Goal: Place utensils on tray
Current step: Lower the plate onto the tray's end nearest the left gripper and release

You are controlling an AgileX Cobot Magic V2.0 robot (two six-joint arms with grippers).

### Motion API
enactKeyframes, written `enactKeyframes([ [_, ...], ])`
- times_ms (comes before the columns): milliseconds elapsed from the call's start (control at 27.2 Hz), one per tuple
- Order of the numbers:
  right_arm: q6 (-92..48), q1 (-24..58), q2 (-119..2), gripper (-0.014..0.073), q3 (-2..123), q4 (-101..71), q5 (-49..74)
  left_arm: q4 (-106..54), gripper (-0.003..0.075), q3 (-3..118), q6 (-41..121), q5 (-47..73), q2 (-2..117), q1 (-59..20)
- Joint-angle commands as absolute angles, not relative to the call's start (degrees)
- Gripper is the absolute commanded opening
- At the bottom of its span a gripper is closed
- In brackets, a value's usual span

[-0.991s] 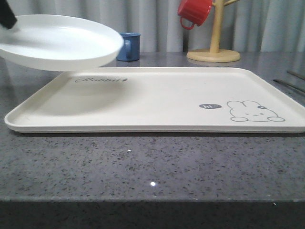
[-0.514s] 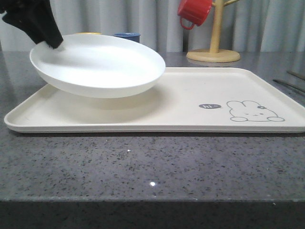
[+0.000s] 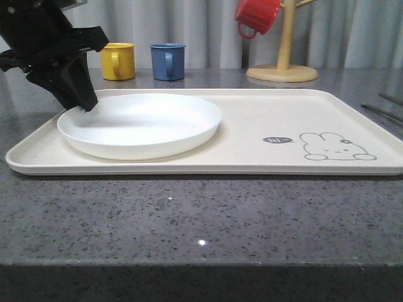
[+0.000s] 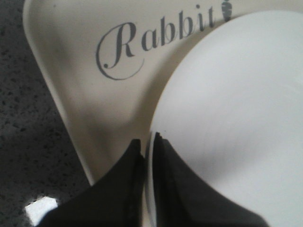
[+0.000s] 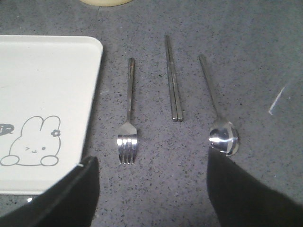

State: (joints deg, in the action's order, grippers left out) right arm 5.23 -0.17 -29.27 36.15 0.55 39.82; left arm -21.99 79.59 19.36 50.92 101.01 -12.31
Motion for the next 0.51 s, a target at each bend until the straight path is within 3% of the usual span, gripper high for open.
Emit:
enactKeyframes([
  [0, 4.7, -0.1, -29.8, 0.0509, 37.9, 1.3, 36.0, -24.1, 0.0285, 81.5, 19.3, 48.9, 98.4, -12.9],
  [110, 4.7, -0.1, -29.8, 0.0509, 37.9, 1.3, 36.0, -24.1, 0.0418, 81.5, 19.3, 49.1, 98.4, -12.9],
  [220, 4.7, -0.1, -29.8, 0.0509, 37.9, 1.3, 36.0, -24.0, 0.0484, 81.7, 19.3, 49.6, 98.1, -12.9],
  [477, 4.7, -0.1, -29.8, 0.0509, 37.9, 1.3, 36.1, -22.3, 0.047, 83.3, 19.3, 50.0, 94.2, -13.4],
])
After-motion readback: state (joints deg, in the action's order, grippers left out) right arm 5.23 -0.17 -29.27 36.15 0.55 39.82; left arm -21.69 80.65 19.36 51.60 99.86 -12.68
